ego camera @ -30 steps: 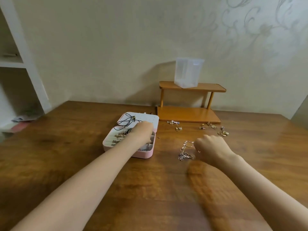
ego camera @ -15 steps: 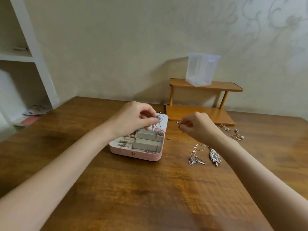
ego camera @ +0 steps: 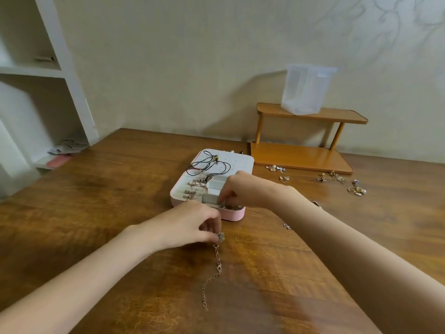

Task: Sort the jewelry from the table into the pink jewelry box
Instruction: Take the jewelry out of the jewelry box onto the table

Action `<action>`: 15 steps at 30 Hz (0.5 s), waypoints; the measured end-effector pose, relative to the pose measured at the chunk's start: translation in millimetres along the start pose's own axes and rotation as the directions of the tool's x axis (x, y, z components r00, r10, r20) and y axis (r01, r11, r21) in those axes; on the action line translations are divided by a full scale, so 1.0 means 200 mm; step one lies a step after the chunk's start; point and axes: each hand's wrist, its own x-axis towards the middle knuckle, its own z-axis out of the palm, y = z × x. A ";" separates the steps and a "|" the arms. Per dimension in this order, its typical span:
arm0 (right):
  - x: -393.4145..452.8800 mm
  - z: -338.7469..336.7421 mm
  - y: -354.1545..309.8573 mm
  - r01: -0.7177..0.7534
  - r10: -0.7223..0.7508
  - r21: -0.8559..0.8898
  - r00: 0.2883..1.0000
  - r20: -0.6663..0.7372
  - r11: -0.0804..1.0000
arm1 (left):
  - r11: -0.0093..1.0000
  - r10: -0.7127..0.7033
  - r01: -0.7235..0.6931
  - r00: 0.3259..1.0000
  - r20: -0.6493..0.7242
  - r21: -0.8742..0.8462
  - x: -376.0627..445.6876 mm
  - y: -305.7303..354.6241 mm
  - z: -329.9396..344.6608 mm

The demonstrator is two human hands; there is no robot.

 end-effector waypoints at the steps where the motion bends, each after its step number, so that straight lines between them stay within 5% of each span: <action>1: 0.02 0.00 -0.01 0.033 -0.030 -0.080 0.999 0.044 0.996 | 1.000 0.006 -0.006 1.000 0.022 0.022 0.00 -0.01 0.00; 4: 0.05 -0.01 -0.03 0.100 -0.072 -0.209 0.988 0.138 0.973 | 1.000 0.019 -0.020 0.999 0.040 0.021 -0.01 -0.04 -0.02; 9: 0.05 0.01 0.00 0.037 -0.024 -0.106 0.993 0.119 0.994 | 0.993 -0.082 0.055 0.951 -0.298 -0.100 -0.01 -0.09 -0.13; 15: 0.10 -0.01 0.00 0.054 -0.009 -0.180 0.971 0.239 0.982 | 0.977 -0.209 0.166 0.851 -0.481 -0.132 0.09 -0.17 -0.21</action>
